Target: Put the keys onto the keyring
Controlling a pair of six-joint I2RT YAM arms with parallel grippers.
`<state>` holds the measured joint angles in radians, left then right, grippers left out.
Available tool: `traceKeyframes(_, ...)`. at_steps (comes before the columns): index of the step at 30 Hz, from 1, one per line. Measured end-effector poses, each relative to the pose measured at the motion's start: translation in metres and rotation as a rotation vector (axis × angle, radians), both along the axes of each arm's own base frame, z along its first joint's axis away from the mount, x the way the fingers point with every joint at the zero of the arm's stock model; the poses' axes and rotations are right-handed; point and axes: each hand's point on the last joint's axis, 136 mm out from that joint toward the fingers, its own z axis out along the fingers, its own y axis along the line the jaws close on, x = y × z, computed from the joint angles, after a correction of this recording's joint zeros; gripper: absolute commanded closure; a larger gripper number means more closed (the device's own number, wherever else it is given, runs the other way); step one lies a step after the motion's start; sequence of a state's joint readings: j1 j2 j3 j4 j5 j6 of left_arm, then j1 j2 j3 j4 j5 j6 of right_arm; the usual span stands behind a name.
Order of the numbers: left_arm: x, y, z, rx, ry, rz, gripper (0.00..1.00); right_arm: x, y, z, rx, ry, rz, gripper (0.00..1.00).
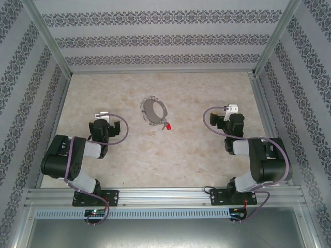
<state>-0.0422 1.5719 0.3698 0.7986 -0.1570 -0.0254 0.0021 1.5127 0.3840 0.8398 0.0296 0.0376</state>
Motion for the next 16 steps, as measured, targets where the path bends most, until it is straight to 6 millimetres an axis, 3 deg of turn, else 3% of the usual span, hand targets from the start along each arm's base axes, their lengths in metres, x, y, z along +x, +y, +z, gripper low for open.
traceKeyframes(4, 0.0090, 0.0007, 0.0108, -0.018, -0.037, -0.013, 0.00, 0.0012, 0.0015, 0.0034, -0.006, -0.015, -0.004, 0.02)
traceKeyframes(16, 0.0101, -0.0054, 0.0109, -0.034, -0.039, -0.046, 0.00, 0.0018, -0.0003, 0.0053, -0.012, -0.023, -0.017, 0.02)
